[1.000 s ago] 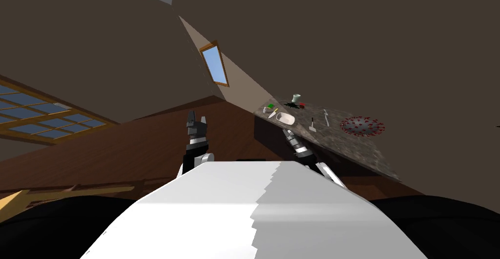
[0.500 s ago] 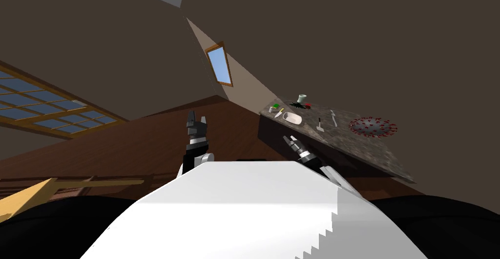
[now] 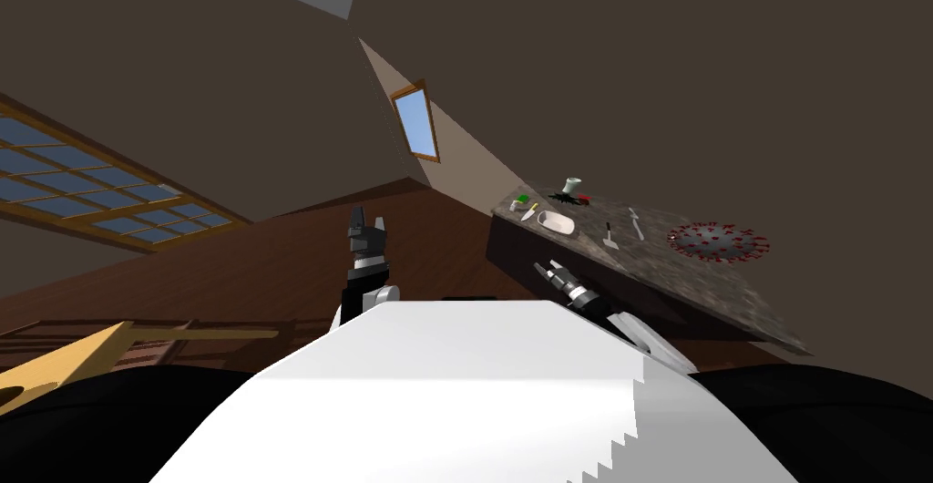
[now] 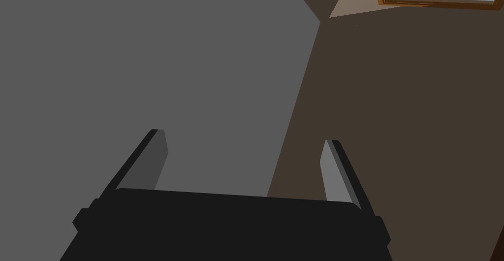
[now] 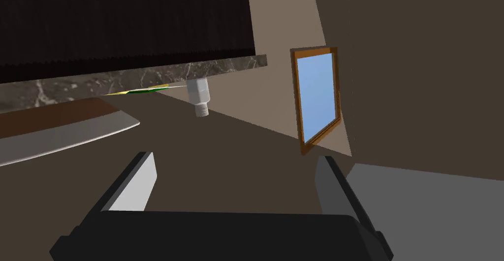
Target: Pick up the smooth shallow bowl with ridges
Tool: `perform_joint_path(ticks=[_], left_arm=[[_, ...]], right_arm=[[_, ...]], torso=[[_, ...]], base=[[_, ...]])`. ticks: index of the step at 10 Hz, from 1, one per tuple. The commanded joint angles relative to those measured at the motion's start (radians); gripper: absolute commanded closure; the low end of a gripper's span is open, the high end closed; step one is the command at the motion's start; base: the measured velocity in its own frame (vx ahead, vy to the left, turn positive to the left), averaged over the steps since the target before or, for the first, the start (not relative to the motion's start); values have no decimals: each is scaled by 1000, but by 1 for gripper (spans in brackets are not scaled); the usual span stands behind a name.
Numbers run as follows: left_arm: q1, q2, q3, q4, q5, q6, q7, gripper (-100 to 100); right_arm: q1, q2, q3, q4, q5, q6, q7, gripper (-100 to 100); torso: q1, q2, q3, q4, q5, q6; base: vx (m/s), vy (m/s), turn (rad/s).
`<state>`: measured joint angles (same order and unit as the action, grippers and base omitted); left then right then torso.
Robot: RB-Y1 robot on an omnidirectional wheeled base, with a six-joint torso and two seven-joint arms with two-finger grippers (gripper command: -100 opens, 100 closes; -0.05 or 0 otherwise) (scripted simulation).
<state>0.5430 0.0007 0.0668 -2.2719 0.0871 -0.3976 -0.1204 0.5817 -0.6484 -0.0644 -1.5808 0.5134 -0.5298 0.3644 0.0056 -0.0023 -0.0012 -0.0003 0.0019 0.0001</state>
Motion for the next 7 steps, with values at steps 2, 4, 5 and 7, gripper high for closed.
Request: perform_joint_path(ticks=[2,4,5,7], left_arm=[[0,0,0,0,0,0,0,0],[0,0,0,0,0,0,0,0],[0,0,0,0,0,0,0,0],[0,0,0,0,0,0,0,0]], right_arm=[[-10,-78,-1,74,60,21,41,-100],[-18,-121,-1,108,88,32,57,-100],[-27,-160,-1,141,117,43,73,-100],[-36,-199,0,173,145,54,88,-100]], torso=[[-2,0,0,0,0,0],[-1,-3,-2,-1,0,0],[-2,-2,-1,-1,-1,0],[-3,-2,-1,0,-1,0]], base=[[55,86,56],[82,83,39],[48,55,35],[78,51,41]])
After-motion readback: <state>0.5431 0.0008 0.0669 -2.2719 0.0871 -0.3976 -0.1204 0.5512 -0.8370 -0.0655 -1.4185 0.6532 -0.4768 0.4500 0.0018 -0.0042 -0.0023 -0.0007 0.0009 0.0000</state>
